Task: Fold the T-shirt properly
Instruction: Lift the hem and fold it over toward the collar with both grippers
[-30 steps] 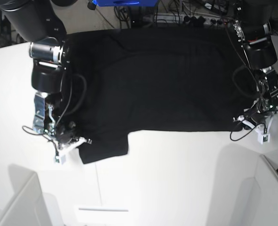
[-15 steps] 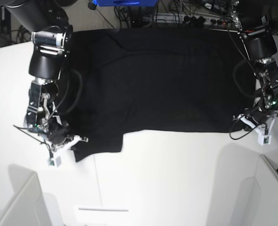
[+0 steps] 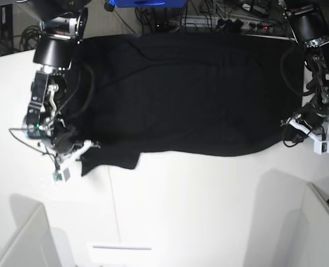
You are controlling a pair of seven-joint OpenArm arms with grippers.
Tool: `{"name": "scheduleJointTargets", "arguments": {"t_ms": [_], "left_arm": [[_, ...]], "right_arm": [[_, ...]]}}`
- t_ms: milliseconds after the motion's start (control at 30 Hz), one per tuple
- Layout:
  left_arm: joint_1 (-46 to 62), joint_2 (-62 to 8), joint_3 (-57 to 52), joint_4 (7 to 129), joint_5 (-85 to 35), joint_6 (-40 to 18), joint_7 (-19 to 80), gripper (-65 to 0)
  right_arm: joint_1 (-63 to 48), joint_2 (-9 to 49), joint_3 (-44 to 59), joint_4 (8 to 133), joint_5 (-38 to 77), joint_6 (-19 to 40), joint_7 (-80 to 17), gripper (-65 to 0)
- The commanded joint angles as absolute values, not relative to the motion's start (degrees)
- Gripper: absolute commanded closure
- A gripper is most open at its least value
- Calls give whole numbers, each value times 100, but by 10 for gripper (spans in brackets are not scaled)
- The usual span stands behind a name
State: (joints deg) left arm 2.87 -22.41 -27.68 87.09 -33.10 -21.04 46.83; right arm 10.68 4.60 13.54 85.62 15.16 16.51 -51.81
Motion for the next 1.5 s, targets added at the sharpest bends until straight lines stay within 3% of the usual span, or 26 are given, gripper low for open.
{"name": "scheduleJointTargets", "arguments": {"t_ms": [0, 500, 667, 1467], "left_arm": [[312, -2360, -2897, 8892, -3503, -2097, 4567, 0], [1341, -2360, -3451, 10193, -3908, -2123, 5323, 0], [1631, -2369, -3451, 10290, -3908, -2123, 5323, 0], [2123, -2457, -3679, 10695, -3908, -2132, 5604, 0]], "right_arm": [[1147, 514, 1376, 8796, 1578, 1675, -5112, 0], [110, 479, 1393, 10457, 1596, 1675, -5745, 0], [4, 453, 1895, 10958, 1604, 1692, -6202, 0], [-945, 286, 2114, 11574, 1895, 1701, -6800, 0]]}}
